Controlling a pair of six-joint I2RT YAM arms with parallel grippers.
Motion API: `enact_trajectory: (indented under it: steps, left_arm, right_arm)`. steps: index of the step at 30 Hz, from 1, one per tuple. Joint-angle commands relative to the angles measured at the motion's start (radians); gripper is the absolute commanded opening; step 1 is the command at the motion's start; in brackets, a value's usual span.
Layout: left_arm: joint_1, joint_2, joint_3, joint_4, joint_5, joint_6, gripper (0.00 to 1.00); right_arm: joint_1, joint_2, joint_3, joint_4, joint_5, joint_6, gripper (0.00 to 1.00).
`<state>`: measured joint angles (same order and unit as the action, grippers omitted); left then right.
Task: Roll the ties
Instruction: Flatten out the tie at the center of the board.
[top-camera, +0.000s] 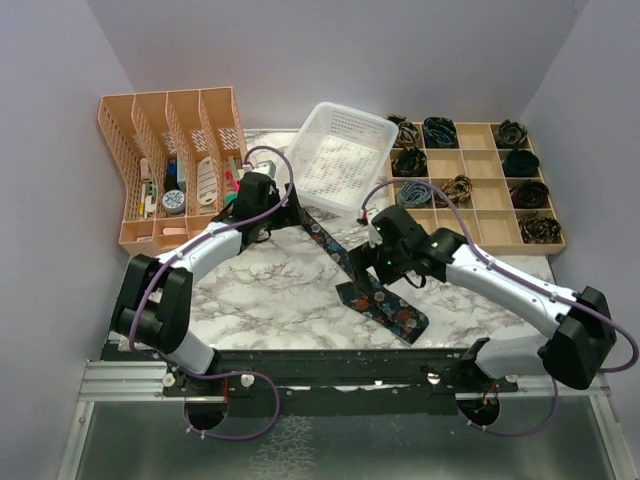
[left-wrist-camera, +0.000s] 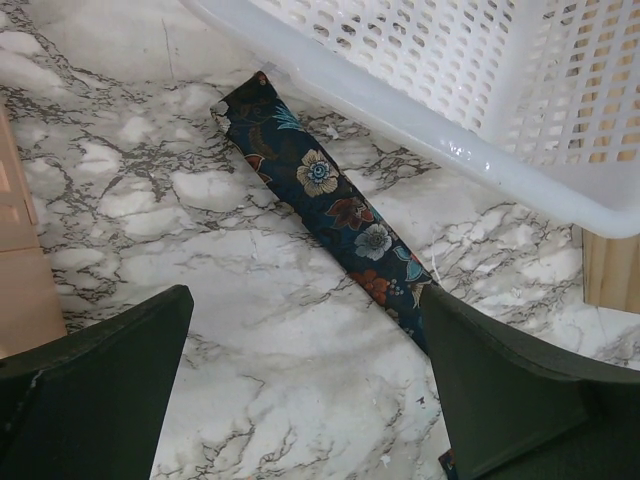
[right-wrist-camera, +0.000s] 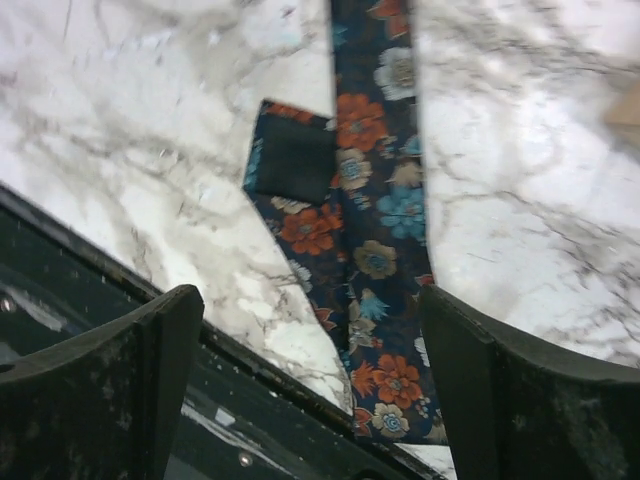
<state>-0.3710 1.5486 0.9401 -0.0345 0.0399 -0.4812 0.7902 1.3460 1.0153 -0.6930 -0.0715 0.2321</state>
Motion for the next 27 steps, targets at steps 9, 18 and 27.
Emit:
enact_trajectory:
  steps: [9, 18, 27]
  left_arm:
    - [-0.005, 0.139, 0.103, -0.033, -0.065, -0.010, 0.92]
    - [-0.004, 0.250, 0.147, 0.095, -0.055, 0.034, 0.87]
    - [0.041, 0.253, 0.209, 0.108, 0.164, 0.372, 0.99]
  right_arm:
    - [-0.273, 0.023, -0.135, 0.014, 0.034, 0.132, 0.88]
    - [-0.273, 0.036, -0.135, 0.044, -0.053, 0.136, 0.82]
    - [-0.273, 0.037, -0.150, 0.062, -0.086, 0.129, 0.82]
